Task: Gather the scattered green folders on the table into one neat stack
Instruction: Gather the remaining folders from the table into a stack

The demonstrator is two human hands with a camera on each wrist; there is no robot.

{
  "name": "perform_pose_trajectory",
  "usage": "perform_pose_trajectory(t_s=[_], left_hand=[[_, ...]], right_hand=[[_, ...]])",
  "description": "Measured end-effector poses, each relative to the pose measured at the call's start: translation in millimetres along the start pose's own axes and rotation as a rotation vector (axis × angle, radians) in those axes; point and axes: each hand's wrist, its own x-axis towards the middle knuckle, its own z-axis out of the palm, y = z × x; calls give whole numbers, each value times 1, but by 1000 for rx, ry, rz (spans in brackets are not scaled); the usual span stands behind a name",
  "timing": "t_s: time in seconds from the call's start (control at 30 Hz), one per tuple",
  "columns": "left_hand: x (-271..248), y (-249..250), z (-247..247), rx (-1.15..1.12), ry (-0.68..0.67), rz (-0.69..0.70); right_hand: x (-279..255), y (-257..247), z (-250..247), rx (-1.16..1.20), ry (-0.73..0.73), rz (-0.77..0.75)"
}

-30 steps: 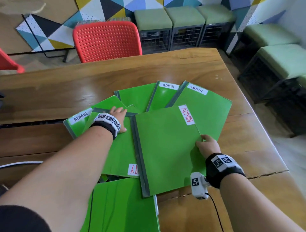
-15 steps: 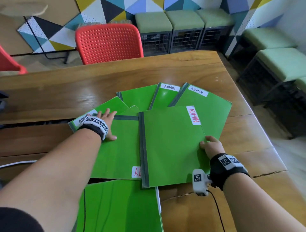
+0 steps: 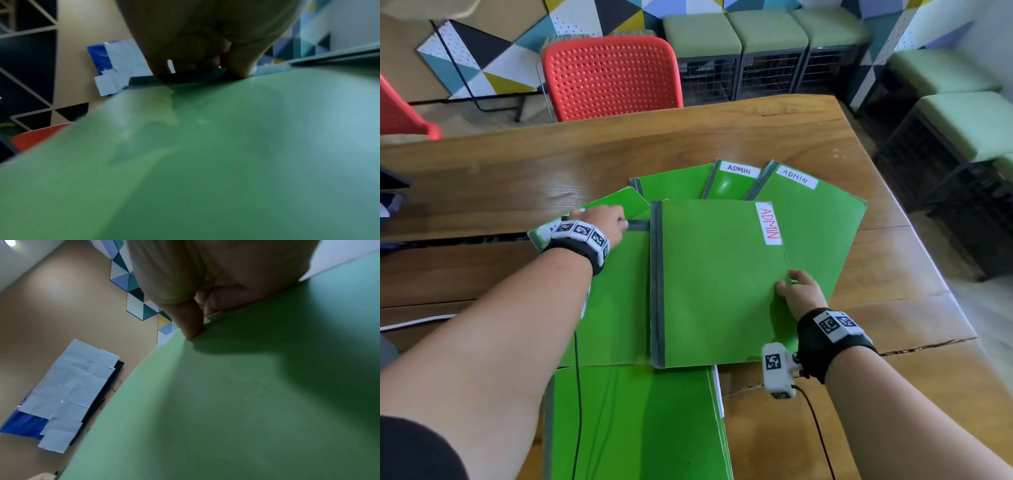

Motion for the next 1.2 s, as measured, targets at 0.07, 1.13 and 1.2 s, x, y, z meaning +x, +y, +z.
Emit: perform_pose_trajectory(t_s=[0.07,1.13,1.2], left_hand=[[3,-7,-17,-154,98,-31],[-157,-29,17,-1185,-125,-858],[-149,-18,23,-1221,-119,-851]], right_hand=[[-2,-6,3,97,-4,-15],[-30,7,62,-853,-77,-355],[-33,9,70,-833,-83,-374]])
